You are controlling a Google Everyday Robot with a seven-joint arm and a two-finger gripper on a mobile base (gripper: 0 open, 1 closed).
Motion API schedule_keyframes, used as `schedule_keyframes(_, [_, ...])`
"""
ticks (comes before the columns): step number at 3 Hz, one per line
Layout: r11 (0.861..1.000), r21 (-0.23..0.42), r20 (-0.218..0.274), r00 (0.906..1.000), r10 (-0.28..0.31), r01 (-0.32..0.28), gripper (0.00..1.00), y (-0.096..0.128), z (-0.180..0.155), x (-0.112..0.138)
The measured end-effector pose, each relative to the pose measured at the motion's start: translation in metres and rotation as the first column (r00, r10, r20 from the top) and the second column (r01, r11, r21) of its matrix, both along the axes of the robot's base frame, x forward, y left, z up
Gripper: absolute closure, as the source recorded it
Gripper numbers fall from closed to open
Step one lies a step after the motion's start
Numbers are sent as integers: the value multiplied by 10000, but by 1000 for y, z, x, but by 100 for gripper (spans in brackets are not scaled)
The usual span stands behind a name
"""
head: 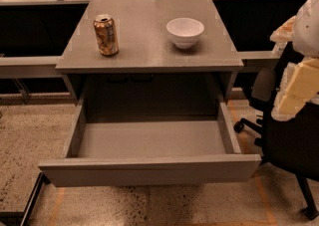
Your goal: Close top drawer
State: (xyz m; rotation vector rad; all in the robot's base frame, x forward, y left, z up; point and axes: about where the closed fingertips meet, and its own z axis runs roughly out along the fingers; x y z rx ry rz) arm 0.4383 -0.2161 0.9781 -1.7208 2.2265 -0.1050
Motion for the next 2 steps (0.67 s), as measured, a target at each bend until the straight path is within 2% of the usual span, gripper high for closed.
schedule_keyframes(1, [9999, 94, -64, 10000, 70, -69, 43, 0, -33, -9])
schedule_keyframes(2, [9997, 170, -218, 9996, 192, -189, 65, -1, -75, -15])
